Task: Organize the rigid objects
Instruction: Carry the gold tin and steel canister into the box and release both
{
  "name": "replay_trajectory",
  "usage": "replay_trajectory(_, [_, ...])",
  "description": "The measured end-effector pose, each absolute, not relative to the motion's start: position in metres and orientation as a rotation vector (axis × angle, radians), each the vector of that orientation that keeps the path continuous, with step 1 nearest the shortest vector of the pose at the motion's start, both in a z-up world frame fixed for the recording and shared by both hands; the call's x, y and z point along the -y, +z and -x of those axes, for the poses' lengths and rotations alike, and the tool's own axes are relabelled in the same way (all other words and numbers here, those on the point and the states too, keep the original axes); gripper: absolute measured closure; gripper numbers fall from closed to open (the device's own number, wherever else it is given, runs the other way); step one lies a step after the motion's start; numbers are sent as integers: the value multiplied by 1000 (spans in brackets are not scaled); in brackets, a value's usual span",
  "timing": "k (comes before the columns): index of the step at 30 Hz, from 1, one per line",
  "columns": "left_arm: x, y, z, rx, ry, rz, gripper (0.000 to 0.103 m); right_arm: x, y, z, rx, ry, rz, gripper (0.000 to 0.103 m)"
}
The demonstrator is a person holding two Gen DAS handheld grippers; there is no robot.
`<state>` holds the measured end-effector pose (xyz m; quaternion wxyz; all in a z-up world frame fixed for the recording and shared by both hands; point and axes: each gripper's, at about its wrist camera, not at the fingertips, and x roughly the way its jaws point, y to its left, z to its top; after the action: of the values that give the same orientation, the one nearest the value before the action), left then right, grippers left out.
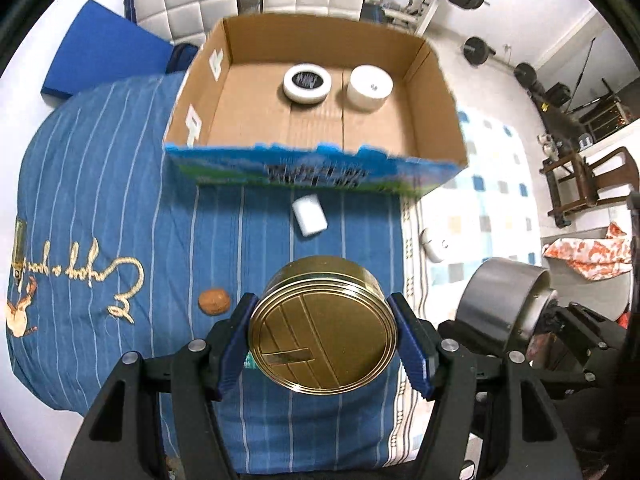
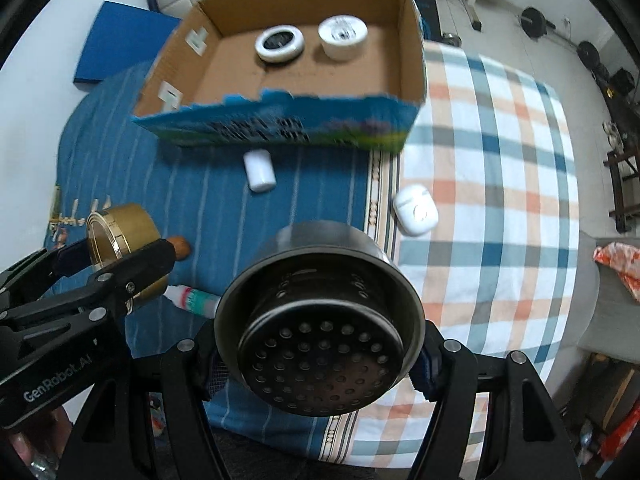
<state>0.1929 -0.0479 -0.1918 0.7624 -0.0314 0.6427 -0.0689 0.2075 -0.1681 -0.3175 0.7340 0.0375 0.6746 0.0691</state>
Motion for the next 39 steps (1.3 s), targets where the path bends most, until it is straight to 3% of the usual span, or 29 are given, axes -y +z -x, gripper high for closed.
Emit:
replay_trajectory(7, [39, -163, -230, -1351, -179, 109, 40, 171, -300, -226, -1449, 178, -112, 31])
replay_trajectory(16, [8, -171, -320, -1359, -150, 139, 40, 163, -303, -296, -1434, 176, -140, 31])
replay_trajectory(23, [-6, -223, -407, -1451, -91, 93, 40, 158, -335, -371, -1466, 115, -143, 31])
replay_trajectory(29, [-3, -289, -476, -1576, -55, 23, 40, 158, -395, -429, -1569, 52, -153, 31])
replay_trajectory(39, [12, -353, -529, -1670, 2, -112, 40, 144, -478, -475, -1719, -28, -68, 30])
